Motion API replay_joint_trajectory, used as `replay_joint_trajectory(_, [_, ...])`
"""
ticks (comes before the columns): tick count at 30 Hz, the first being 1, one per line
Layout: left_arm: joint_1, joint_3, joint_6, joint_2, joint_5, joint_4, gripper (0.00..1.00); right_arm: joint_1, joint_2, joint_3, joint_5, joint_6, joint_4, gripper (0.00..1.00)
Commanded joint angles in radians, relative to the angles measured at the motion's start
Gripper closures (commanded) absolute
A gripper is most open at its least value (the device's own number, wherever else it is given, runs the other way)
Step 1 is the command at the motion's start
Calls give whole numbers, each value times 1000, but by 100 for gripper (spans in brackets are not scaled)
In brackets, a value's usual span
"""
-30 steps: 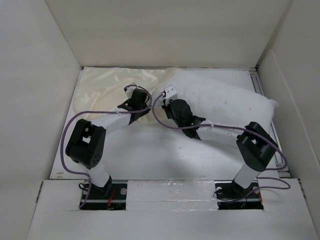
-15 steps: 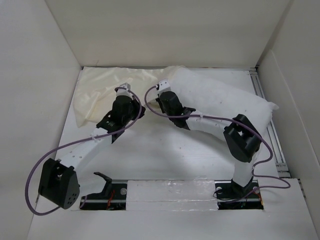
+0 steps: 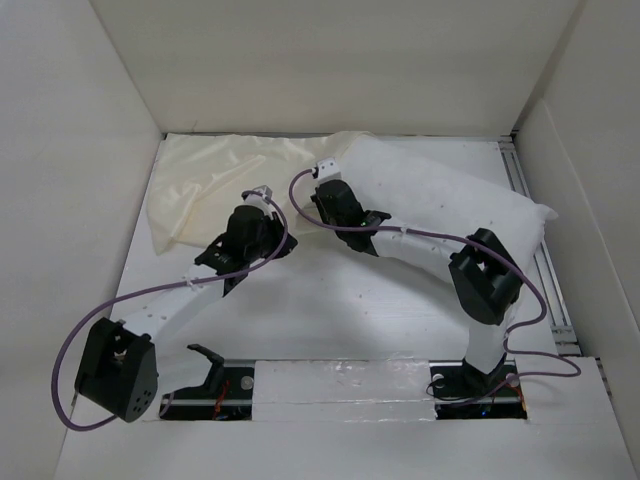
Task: Put the pillow into the pillowcase
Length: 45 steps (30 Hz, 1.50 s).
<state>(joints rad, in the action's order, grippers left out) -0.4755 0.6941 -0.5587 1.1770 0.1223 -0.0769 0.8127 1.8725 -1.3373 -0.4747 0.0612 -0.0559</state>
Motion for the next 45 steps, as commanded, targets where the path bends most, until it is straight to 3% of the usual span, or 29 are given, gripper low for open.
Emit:
replay_joint_trajectory(1, [2, 41, -30, -50, 16, 82, 100, 11, -6, -83, -71, 40, 48, 100])
replay_joint_trajectory(2, [2, 54, -43, -65, 1, 110, 100, 11, 5, -97, -85, 40, 82, 100])
replay_joint_trajectory(3, [2, 65, -43, -77, 10, 123, 90, 23, 14, -108, -85, 40, 91, 100])
replay_joint_trajectory(4, [2, 74, -43, -108, 22, 123, 76, 23, 14, -108, -85, 40, 91, 100])
replay_joint_trajectory(5, [2, 84, -53, -122, 22, 132, 55, 32, 23, -108, -85, 40, 91, 100])
replay_joint_trajectory(6, [2, 84, -53, -131, 31, 132, 50, 32, 24, -108, -46, 40, 91, 100])
replay_joint_trajectory(11, [2, 130, -53, -131, 56, 152, 40, 20, 24, -117, 85, 51, 91, 98])
replay_joint_trajectory(13, [-9, 140, -66, -140, -40, 176, 32, 20, 24, -117, 126, 31, 91, 95])
replay_joint_trajectory(15, [-9, 168, -75, -131, -85, 203, 27, 29, 10, -117, 94, 31, 109, 68])
replay_joint_trajectory(17, [-9, 195, -75, -111, -75, 203, 25, 29, -21, -73, 103, 31, 120, 32])
replay_joint_trajectory(18, [-9, 229, -64, -73, -75, 203, 25, 29, -42, -53, 119, 52, 120, 24])
replay_joint_trajectory(20, [-9, 272, -53, -24, -41, 212, 25, 17, -123, -10, 192, 86, 120, 22])
replay_joint_trajectory(24, [-21, 401, -35, 78, -36, 187, 43, -3, -265, 128, 229, 140, 107, 20])
replay_joint_trajectory(28, [-44, 563, 57, 226, -88, 325, 65, -12, -405, 206, 219, 166, 145, 20])
replay_joint_trajectory(30, [-67, 625, 86, 285, -153, 382, 68, -23, -464, 246, 240, 175, 145, 20])
replay_joint_trajectory(35, [-153, 801, 80, 493, -419, 548, 67, -70, -642, 354, 281, 210, 159, 20])
replay_joint_trajectory(39, [-163, 820, 23, 568, -561, 609, 63, -90, -768, 366, 275, 210, 227, 20])
replay_joint_trajectory(43, [-163, 843, -35, 634, -680, 678, 63, -99, -892, 366, 228, 232, 324, 13])
replay_joint_trajectory(45, [-163, 867, -61, 661, -762, 706, 57, -99, -903, 366, 228, 243, 364, 10])
